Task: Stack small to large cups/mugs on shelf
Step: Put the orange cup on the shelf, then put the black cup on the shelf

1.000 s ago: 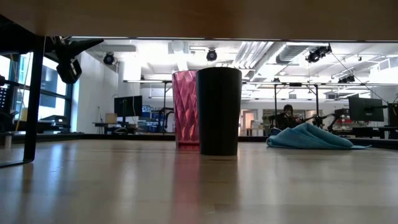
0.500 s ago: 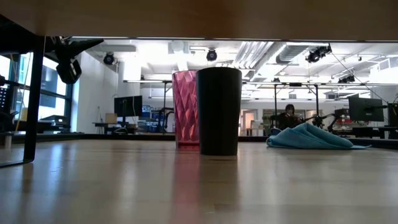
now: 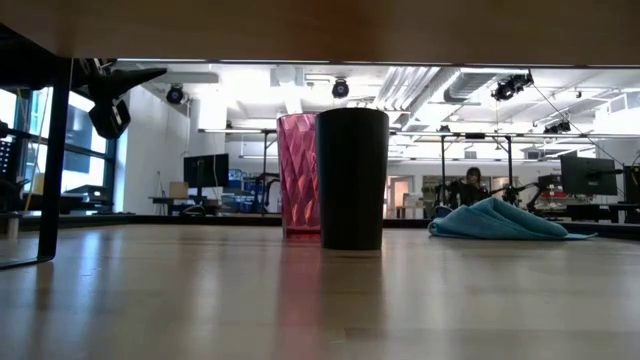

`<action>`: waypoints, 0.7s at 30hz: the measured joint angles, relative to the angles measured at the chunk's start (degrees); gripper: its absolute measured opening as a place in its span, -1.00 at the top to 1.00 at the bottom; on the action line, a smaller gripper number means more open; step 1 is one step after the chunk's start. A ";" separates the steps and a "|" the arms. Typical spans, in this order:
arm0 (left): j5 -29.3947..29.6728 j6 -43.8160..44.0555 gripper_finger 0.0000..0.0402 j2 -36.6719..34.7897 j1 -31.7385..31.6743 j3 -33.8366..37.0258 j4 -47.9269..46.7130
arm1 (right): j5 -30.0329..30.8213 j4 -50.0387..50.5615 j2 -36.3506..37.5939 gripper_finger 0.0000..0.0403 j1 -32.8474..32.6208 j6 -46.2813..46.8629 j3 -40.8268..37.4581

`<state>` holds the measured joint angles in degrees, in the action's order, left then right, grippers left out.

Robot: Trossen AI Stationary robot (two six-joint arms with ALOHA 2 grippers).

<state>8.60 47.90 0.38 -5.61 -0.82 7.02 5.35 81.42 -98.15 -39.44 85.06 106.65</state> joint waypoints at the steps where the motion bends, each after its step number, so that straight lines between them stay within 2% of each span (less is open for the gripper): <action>1: 0.00 -0.02 0.34 0.00 0.00 0.00 -0.01 | -0.03 -0.13 0.00 1.00 -0.02 0.00 0.00; 6: 0.00 -0.02 0.34 0.00 0.00 0.00 -0.01 | -0.29 -0.54 0.00 0.97 0.00 -0.10 0.00; 15: 0.00 0.00 0.34 0.00 0.01 0.00 -0.01 | -1.34 -0.70 -0.02 0.68 0.00 -0.47 0.00; 21: 0.00 0.39 0.34 0.00 0.02 0.00 -0.01 | -0.83 -0.73 -0.04 0.61 0.00 -1.45 1.20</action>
<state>8.60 48.29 0.38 -5.58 -0.82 7.01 4.52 80.69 -98.19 -39.44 83.61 107.85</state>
